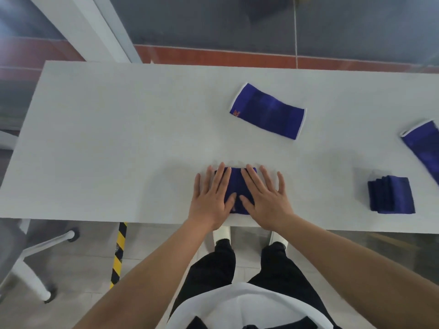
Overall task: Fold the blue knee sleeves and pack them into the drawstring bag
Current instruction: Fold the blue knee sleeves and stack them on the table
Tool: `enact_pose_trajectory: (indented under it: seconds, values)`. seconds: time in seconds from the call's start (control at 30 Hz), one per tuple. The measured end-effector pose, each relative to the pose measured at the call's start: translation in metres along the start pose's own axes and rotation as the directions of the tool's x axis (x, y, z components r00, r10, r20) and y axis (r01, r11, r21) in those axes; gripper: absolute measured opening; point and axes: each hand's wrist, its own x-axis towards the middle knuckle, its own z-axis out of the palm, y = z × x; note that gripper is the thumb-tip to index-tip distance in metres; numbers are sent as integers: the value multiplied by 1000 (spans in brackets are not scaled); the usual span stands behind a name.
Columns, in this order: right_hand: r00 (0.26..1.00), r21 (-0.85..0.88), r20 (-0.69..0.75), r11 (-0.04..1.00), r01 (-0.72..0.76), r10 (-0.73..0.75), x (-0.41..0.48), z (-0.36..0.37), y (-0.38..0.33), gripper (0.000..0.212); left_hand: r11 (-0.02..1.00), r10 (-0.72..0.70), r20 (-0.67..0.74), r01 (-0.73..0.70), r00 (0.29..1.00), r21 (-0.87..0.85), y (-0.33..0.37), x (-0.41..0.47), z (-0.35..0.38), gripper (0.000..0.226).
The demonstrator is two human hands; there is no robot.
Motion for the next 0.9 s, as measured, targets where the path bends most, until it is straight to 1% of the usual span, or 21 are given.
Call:
enact_pose_trajectory:
  seconds: [0.07,0.13,0.17,0.23,0.3,0.33,0.37,0.5,0.6,0.63,0.7,0.77,0.83,0.9]
  values:
    - [999,33,51,999,-13,11,0,-9,-3,71,1000,13,48,-14,999,26,-2,4,-10,70]
    - [998,91,69,996,-8,2,0,-27,-2,73,1000,8,75,-8,997,-3,-2,5,-22,71]
    - [999,141,48,990,-4,-2,0,-36,-1,73,999,-5,67,7,998,-37,-1,5,-27,71]
    - [999,264,-21,964,-17,24,2,-54,7,69,993,-43,1,42,999,-112,6,3,-37,70]
    - [996,358,-25,931,-67,81,6,-70,23,67,978,-88,-39,79,995,-194,19,-2,-48,71]
    - [995,362,-9,928,-88,98,9,-78,33,67,971,-100,-40,89,994,-222,26,-4,-51,71]
    - [994,341,6,934,-105,110,12,-85,45,68,970,-100,-37,89,994,-228,32,-7,-53,71]
    - [984,253,64,951,-178,167,40,-116,90,71,985,-78,11,78,997,-157,49,-3,-49,74]
    - [983,219,98,960,-176,158,69,-135,113,72,974,-80,42,87,996,-209,60,-1,-48,72]
    - [985,203,102,967,-155,136,78,-140,119,72,967,-79,35,85,996,-239,65,-3,-49,69]
    - [990,160,114,982,-100,83,98,-149,129,70,966,-90,-3,87,996,-245,77,-8,-51,64]
    - [994,60,109,998,-30,23,118,-156,137,69,960,-128,-20,118,992,-256,88,-13,-54,59]
    - [992,-69,115,996,61,-53,137,-162,139,72,931,-166,25,165,986,-325,98,-16,-54,56]
    - [980,-169,154,974,149,-123,154,-164,139,77,912,-203,70,215,977,-351,109,-18,-50,53]
